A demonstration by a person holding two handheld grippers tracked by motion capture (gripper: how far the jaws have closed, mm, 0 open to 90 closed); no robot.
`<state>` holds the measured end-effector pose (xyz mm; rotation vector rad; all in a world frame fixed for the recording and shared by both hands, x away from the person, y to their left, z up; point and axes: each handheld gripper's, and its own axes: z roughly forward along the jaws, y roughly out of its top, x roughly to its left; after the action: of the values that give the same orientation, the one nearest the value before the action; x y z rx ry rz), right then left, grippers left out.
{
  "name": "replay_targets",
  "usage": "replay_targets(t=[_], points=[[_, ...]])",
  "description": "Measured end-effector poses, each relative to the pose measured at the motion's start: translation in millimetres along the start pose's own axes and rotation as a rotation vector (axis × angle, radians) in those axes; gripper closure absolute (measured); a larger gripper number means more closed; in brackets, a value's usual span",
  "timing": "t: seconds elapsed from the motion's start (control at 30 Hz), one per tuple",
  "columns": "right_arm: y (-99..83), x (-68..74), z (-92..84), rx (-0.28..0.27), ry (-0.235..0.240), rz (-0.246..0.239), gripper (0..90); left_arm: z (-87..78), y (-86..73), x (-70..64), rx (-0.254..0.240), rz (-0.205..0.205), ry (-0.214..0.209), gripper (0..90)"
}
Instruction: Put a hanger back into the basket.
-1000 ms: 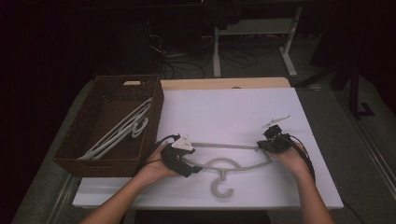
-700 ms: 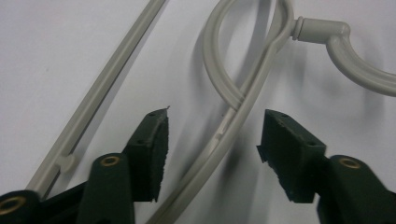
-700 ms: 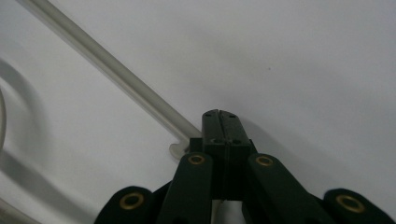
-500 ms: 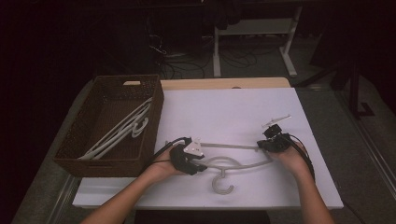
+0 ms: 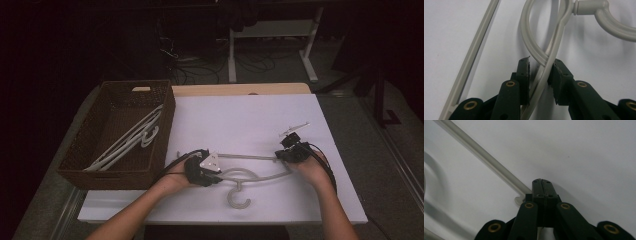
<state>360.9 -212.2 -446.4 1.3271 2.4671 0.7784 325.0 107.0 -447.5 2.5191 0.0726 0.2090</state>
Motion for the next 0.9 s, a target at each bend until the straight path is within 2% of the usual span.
replay_targets(t=[0.27, 0.33, 0.43, 0.5, 0.57, 0.67, 0.73, 0.8, 0.9], points=[[4.4, -3.5, 0.9, 0.026, 0.026, -0.010, 89.6, -0.2, 3.2, -3.6, 0.007, 0.033, -0.042, 74.3], [6.1, -4.4, 3.0, 0.038, 0.011, -0.021, 89.5, 0.1, 3.9, -5.3, 0.004, 0.042, -0.059, 75.3], [8.3, -8.6, 3.9, 0.033, 0.021, -0.005, 89.3, 0.6, 6.1, -9.4, 0.010, 0.054, -0.074, 77.7], [11.0, -12.4, -0.3, -0.017, 0.016, 0.021, 87.4, 0.9, 7.2, -10.1, 0.018, 0.045, -0.076, 80.4], [14.0, -15.1, -6.6, -0.062, 0.010, 0.043, 83.0, 0.8, 6.9, -8.7, 0.019, 0.021, -0.084, 81.7], [16.4, -16.0, -16.4, -0.128, 0.019, 0.067, 74.2, 0.9, 6.9, -8.2, 0.018, 0.015, -0.089, 81.8], [17.0, -15.8, -22.9, -0.162, 0.019, 0.076, 66.2, 0.7, 7.2, -8.2, 0.017, 0.006, -0.092, 81.9], [16.6, -15.3, -29.6, -0.190, 0.023, 0.085, 62.0, -0.8, 8.0, -8.2, 0.014, -0.004, -0.089, 81.9], [15.3, -14.0, -39.1, -0.232, 0.043, 0.100, 53.9, -4.5, 8.0, -5.7, -0.002, -0.042, -0.092, 82.0]])
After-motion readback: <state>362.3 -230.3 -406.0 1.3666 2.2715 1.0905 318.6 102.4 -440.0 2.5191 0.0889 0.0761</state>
